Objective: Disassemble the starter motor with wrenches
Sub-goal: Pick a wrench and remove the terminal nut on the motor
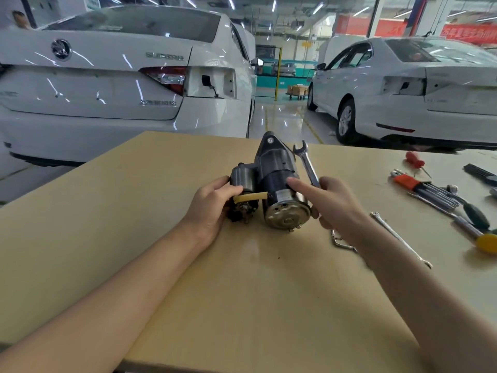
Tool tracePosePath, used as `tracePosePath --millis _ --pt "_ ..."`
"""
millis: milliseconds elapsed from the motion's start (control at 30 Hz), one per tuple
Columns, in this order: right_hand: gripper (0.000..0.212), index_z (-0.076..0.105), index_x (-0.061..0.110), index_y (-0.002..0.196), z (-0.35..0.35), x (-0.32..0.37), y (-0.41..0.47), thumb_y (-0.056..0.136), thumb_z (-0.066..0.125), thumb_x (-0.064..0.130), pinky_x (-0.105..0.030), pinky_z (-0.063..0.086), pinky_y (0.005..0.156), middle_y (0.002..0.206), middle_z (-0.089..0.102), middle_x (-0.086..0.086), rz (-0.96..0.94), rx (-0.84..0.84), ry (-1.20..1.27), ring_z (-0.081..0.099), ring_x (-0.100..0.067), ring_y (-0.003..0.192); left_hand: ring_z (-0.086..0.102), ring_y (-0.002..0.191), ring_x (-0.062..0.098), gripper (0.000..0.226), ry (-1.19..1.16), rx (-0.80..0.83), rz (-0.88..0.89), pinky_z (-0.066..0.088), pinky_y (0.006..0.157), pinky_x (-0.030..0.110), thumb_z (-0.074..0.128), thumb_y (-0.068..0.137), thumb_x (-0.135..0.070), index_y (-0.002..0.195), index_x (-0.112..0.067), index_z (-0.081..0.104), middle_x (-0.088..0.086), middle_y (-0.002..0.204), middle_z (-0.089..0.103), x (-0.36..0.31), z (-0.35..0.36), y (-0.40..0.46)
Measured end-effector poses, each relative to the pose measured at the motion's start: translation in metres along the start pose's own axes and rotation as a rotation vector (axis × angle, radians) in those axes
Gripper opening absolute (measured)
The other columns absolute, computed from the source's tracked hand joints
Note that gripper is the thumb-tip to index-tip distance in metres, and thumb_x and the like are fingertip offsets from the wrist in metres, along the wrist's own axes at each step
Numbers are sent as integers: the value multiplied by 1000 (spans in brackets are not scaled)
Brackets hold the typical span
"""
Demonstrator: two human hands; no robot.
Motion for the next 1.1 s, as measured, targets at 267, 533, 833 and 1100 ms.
tracePosePath --millis 267,533,833,1100 --pt "45 64 16 77 -19 -7 3 68 73 60 -30 47 59 59 65 7 -92 -118 34 56 -10 53 62 85 26 52 -357 24 -107 58 71 43 47 87 4 137 -7 47 16 104 62 -2 7 -4" --pt "25 63 21 68 -3 -12 -9 90 64 32 -14 28 34 44 59 10 -2 73 124 45 0 36 68 100 29 54 -508 242 -19 58 88 38 67 67 6 120 5 56 25 117 64 -16 39 -14" --pt "21 70 19 88 3 -4 -15 91 61 38 -17 26 37 58 67 8 34 154 122 48 -9 49 69 94 15 49 -106 208 249 59 80 29 71 63 -8 112 -12 67 1 99 72 -28 33 -18" --pt "31 61 21 118 -51 4 -14 98 45 3 -22 40 38 71 62 -3 -22 -7 521 51 -9 47 61 109 12 40 257 139 509 52 87 24 75 79 -8 114 -24 67 15 127 61 -38 36 -25"
Point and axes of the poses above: each hand's wrist, its own y-axis towards the middle knuckle, its own z-axis out of the palm, x = y × z, the point moved 6 cm from there along y, towards the middle knuckle
